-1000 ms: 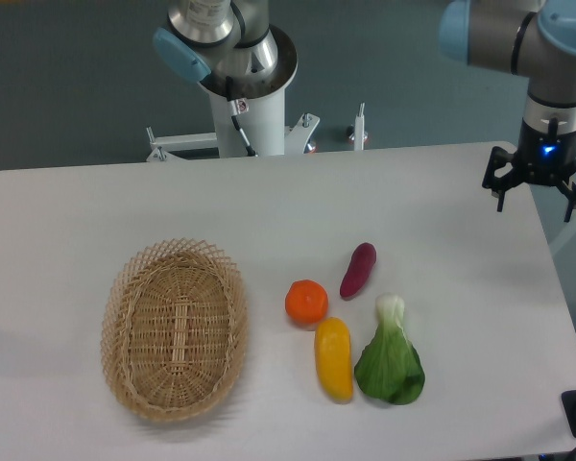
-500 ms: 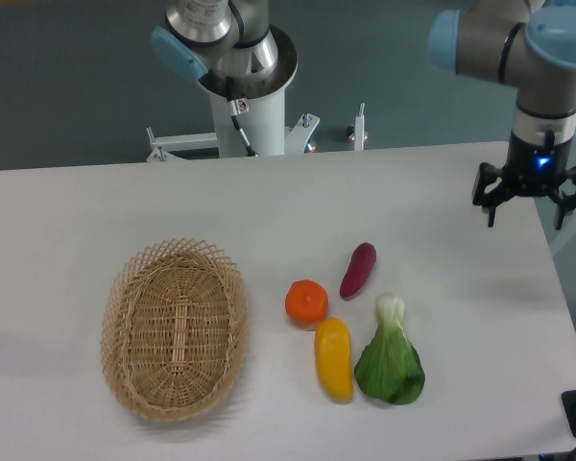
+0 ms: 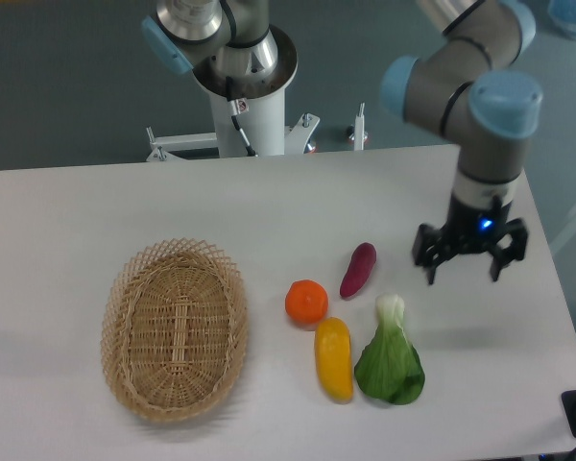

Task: Pick up the mango from the table
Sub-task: 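Move the open gripper over the yellow mango and lower toward it, then close the gripper around the yellow mango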

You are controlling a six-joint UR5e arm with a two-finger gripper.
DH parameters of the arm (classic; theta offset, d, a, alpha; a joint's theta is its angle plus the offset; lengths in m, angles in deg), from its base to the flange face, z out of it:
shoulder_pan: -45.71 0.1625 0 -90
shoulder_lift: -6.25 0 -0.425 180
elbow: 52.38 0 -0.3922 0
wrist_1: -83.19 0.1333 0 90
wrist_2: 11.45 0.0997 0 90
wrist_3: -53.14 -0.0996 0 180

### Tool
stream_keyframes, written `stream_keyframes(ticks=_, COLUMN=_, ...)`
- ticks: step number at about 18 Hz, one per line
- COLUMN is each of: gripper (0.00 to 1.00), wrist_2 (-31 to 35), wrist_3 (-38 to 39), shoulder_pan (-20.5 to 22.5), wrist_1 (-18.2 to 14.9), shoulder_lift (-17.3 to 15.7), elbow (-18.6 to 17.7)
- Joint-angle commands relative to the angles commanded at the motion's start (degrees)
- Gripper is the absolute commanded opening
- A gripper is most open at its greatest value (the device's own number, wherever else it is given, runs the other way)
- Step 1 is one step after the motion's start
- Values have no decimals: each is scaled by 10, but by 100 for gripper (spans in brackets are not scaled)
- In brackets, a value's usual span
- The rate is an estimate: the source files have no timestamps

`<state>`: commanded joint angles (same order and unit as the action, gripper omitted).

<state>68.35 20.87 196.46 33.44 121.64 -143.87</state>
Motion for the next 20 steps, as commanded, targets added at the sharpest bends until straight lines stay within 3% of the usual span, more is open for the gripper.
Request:
stream_keyframes(ticks=7, gripper=100, wrist_2=-1, wrist_3=19, shoulder_pan=-59, wrist_1=3, shoulder_lift=28, elbow=-19)
stream_keyframes(ticks=9, gripper=100, wrist_2=0, wrist_3=18, shoulder_pan=-76, wrist_1=17, shoulder_lift=35, elbow=-31)
stream_keyframes(ticks=20, gripper=100, wrist_2=1, wrist_3=14, shoulder_pan=-88, wrist_1=61, shoulder_lift=61, elbow=-47)
